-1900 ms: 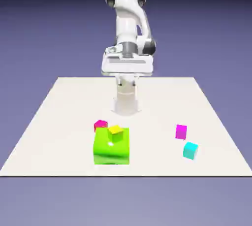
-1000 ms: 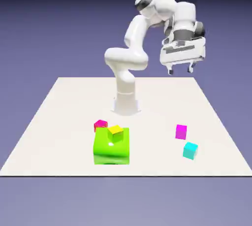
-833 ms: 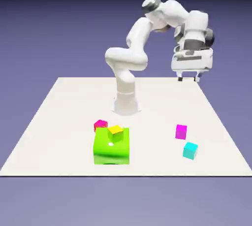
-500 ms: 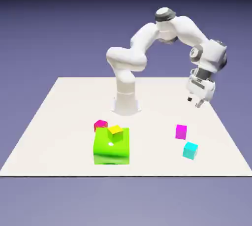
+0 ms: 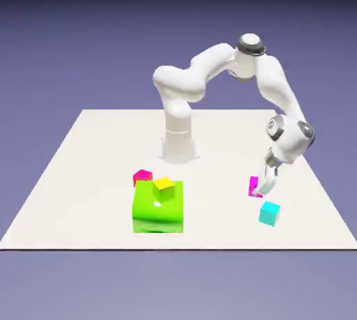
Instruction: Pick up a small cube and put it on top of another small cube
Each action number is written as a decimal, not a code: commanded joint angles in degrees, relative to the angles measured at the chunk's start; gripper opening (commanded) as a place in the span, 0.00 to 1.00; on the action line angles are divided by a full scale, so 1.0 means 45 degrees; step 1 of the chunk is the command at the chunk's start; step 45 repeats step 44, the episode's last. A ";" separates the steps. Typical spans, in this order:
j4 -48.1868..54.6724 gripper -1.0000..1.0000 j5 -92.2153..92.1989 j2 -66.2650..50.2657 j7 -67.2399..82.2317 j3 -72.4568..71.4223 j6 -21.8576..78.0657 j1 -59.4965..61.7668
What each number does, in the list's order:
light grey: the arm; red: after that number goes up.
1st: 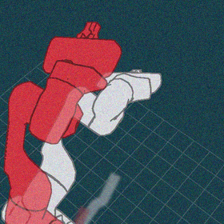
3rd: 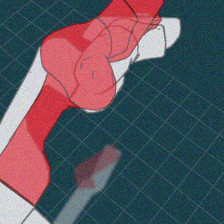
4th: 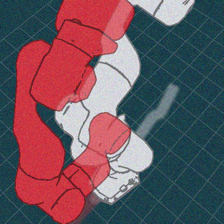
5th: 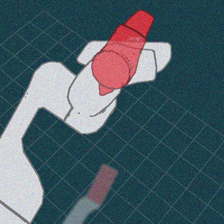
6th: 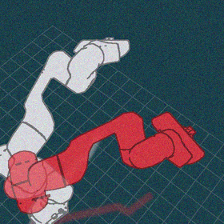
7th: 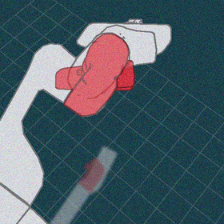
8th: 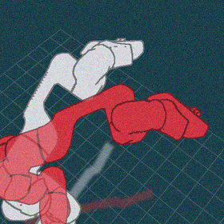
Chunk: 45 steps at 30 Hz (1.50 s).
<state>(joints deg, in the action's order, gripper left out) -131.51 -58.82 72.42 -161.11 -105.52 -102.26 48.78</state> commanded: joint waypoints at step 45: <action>-0.8549 1.00 -0.5045 0.3044 1.1356 -0.0585 -0.1842 0.5555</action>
